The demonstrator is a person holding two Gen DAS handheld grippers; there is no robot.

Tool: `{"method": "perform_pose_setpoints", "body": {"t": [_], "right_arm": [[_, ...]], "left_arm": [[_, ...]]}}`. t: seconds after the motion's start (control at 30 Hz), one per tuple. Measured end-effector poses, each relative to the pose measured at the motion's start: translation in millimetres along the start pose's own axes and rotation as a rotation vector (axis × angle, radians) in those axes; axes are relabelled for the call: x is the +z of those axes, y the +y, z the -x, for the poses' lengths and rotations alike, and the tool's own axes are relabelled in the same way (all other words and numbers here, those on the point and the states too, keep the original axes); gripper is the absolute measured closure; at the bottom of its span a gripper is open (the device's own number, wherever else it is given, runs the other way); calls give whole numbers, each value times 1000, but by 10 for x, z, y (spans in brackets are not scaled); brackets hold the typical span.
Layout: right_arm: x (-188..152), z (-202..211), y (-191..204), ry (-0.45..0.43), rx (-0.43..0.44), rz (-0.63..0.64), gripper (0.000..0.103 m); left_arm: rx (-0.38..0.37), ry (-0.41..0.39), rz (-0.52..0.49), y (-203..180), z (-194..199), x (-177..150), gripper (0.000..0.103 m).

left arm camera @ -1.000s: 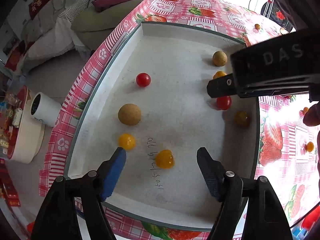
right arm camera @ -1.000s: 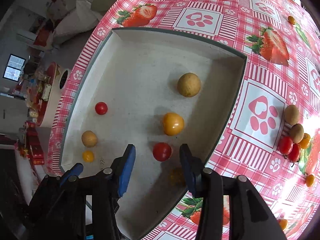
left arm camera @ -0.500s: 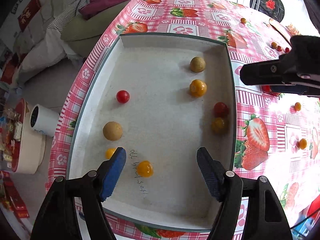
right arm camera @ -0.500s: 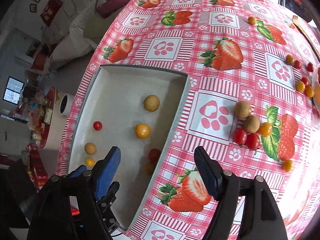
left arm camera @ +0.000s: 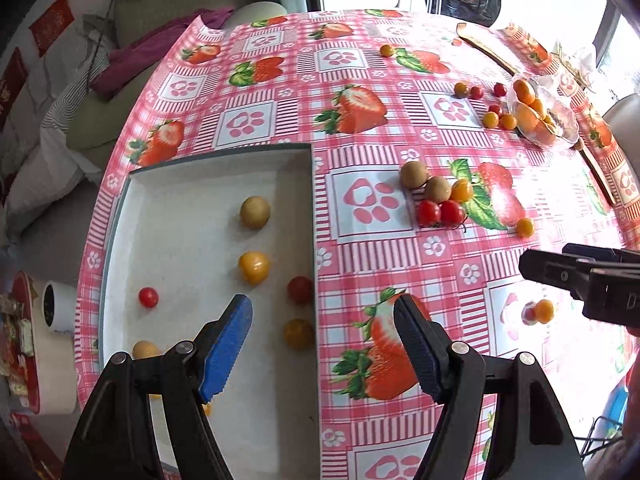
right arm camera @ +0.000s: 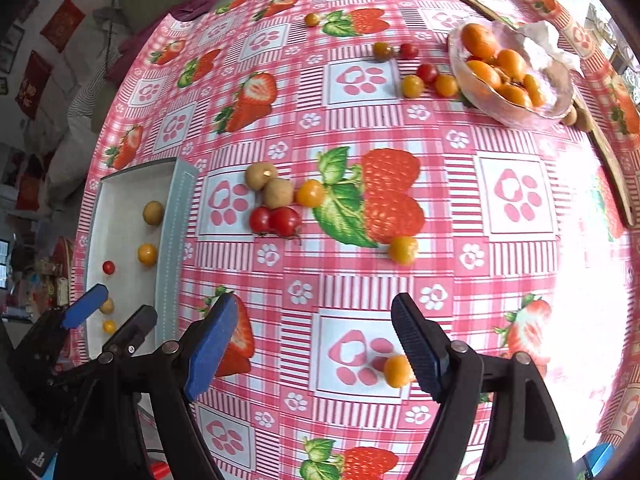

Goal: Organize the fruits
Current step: 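Move both open tools back over the table toward remaining fruits, then grasp a red tomato with the left tool while the right tool grasps a yellow tomato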

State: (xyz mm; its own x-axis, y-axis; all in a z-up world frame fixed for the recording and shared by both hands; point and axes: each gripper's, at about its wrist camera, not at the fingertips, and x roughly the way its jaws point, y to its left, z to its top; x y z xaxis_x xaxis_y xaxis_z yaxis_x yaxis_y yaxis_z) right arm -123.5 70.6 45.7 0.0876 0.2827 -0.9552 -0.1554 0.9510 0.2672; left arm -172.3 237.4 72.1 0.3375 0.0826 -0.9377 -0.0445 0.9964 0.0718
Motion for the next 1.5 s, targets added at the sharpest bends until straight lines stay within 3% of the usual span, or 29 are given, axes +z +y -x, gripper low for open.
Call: {"method": "perform_pose_setpoints", "body": {"t": [0.17, 0.4, 0.77, 0.87, 0.97, 1.03, 1.17, 1.3, 1.33, 1.4, 1.5], "right_arm": [[-162, 9, -382, 24, -40, -66, 21], [-369, 10, -653, 38, -69, -109, 21], [-596, -139, -534, 59, -75, -51, 21], [-601, -181, -491, 57, -84, -35, 21], [-572, -199, -447, 43, -99, -17, 22], [-545, -210, -428, 36, -111, -6, 25], [-478, -241, -360, 26, -149, 25, 38], [-450, -281, -259, 30, -202, 78, 57], [-457, -289, -235, 30, -214, 91, 60], [-467, -285, -220, 28, -204, 96, 76], [-455, -270, -265, 36, -153, 59, 77]], "left_arm": [[-32, 9, -27, -247, -130, 180, 28], [-3, 27, -71, -494, -427, 330, 29], [11, 1, -117, -665, -674, 415, 29], [-4, -5, -131, -717, -732, 459, 40], [-23, -19, -139, -776, -772, 519, 40], [-28, -24, -142, -804, -784, 549, 40], [-57, -24, -139, -841, -767, 562, 57], [-99, -17, -152, -906, -737, 542, 82], [-105, -14, -154, -918, -731, 535, 82], [-137, 1, -141, -895, -722, 524, 82], [-178, 20, -104, -817, -681, 479, 82]]}}
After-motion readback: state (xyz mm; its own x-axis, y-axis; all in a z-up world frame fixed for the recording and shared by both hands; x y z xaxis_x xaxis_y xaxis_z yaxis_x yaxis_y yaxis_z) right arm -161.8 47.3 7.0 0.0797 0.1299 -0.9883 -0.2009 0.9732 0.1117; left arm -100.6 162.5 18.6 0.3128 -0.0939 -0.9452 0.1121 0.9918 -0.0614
